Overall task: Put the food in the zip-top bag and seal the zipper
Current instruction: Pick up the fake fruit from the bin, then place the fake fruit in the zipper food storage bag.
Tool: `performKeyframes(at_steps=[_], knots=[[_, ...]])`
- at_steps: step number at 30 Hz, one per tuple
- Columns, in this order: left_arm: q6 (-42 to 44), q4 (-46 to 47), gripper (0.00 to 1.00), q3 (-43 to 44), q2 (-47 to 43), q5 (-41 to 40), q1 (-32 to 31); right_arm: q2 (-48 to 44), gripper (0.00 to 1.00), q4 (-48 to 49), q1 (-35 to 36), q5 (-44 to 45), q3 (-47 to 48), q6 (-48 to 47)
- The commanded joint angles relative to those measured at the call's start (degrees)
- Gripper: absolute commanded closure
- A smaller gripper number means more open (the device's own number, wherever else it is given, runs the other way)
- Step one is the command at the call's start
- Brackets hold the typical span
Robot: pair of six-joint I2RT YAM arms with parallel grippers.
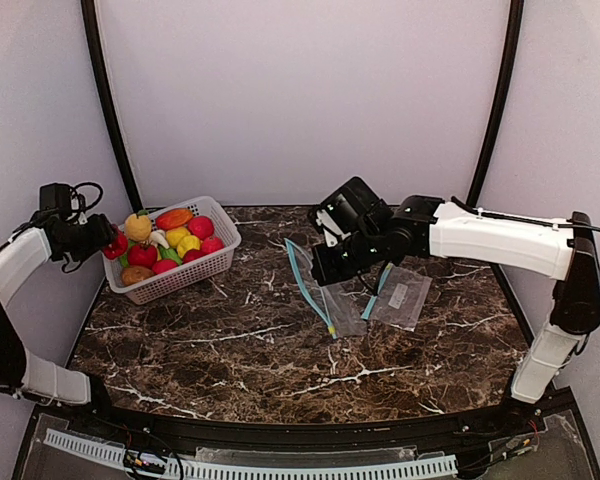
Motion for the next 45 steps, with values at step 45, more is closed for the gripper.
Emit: performKeyframes(at_steps=[45], knots=[[-18.74,15.3,0.51,-5.76,-2.41,17.75,-56.77,-4.08,1.0,7.55,0.46,-10.36,-0.81,-1.46]])
